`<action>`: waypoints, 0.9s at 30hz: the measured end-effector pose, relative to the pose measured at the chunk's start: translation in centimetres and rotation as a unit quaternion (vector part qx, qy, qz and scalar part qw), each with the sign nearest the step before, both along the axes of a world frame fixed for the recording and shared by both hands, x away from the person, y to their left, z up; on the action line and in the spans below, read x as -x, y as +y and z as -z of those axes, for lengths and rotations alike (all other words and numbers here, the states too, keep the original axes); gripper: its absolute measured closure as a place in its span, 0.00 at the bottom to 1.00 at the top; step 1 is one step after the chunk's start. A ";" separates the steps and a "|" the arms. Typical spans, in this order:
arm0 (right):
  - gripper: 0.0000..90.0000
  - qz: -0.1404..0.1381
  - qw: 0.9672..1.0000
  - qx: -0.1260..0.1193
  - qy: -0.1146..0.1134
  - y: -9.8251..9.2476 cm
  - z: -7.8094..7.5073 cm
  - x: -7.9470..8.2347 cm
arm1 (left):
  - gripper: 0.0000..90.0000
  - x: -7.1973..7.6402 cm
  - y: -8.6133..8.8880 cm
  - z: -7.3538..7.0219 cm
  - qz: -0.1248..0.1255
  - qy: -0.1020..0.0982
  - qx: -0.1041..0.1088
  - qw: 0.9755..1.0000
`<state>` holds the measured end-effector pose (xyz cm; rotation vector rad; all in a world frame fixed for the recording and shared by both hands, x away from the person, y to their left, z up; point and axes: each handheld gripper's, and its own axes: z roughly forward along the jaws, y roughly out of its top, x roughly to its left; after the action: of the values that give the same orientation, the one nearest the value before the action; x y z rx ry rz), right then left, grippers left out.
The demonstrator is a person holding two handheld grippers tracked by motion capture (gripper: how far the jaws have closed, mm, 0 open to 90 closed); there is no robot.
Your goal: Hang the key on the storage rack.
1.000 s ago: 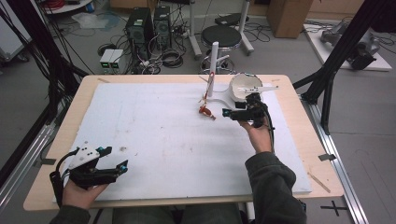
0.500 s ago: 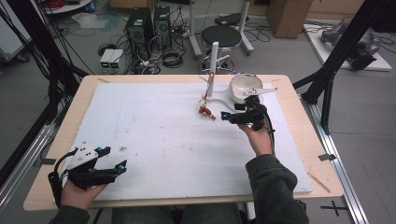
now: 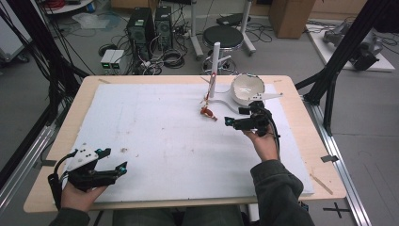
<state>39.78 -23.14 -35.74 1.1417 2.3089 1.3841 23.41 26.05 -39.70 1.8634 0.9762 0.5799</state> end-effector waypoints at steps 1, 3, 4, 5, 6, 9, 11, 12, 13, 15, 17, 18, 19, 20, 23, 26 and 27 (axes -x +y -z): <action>0.17 0.000 1.000 0.000 0.001 -0.1 0.1 0.1 | 0.25 0.0 0.0 0.0 0.000 0.000 0.000 1.000; 0.16 -0.001 1.000 -0.001 0.000 -0.2 0.2 0.3 | 0.25 0.0 0.0 0.0 0.000 0.000 0.000 1.000; 0.15 -0.001 1.000 0.000 0.002 -0.3 0.3 0.3 | 0.25 0.0 0.0 0.0 0.000 0.000 0.000 1.000; 0.14 -0.002 1.000 0.003 0.003 -0.3 0.3 0.4 | 0.25 0.0 0.0 0.0 -0.001 -0.001 0.001 1.000; 0.14 -0.004 1.000 0.005 0.006 -0.3 0.3 0.5 | 0.25 0.0 0.0 0.0 -0.001 -0.001 0.001 1.000; 0.14 -0.007 1.000 0.007 0.003 -0.3 0.2 0.8 | 0.25 0.0 0.0 0.0 0.000 0.000 0.000 1.000; 0.14 -0.009 1.000 0.008 0.000 -0.3 0.1 1.0 | 0.25 0.0 0.0 0.0 0.000 -0.001 -0.001 1.000; 0.14 -0.010 1.000 0.008 0.000 -0.3 0.0 1.2 | 0.25 0.0 0.0 0.0 0.000 0.000 -0.001 1.000; 0.14 -0.011 1.000 0.009 -0.001 -0.2 0.0 1.3 | 0.25 0.0 0.0 0.0 0.000 0.000 -0.001 1.000; 0.14 -0.014 1.000 0.012 -0.004 -0.2 -0.1 1.5 | 0.25 0.0 0.0 0.0 0.000 -0.001 -0.001 1.000; 0.14 -0.016 1.000 0.013 -0.005 -0.2 -0.1 1.7 | 0.25 0.0 0.0 0.0 0.000 -0.001 -0.001 1.000; 0.14 -0.017 1.000 0.013 -0.006 -0.2 -0.1 1.8 | 0.25 0.0 0.0 0.0 0.000 -0.001 -0.001 1.000; 0.14 -0.018 1.000 0.014 -0.007 -0.3 0.0 1.8 | 0.25 0.0 0.0 0.0 0.000 -0.001 0.000 1.000; 0.14 -0.018 1.000 0.014 -0.007 -0.3 0.0 1.8 | 0.25 0.0 0.0 0.0 0.000 -0.001 0.000 1.000; 0.14 -0.018 1.000 0.013 -0.006 -0.5 0.2 2.2 | 0.25 0.1 0.0 0.0 -0.001 0.000 0.000 1.000; 0.14 -0.017 1.000 0.010 -0.004 -0.7 0.4 2.4 | 0.25 0.1 0.0 0.0 -0.001 0.000 0.000 1.000; 0.14 -0.018 1.000 0.010 -0.004 -0.8 0.4 2.5 | 0.25 0.1 0.0 0.0 -0.001 0.000 0.000 1.000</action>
<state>37.26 -23.91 -36.14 1.0916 2.3442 1.3718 23.34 26.05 -39.71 1.8626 0.9773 0.5819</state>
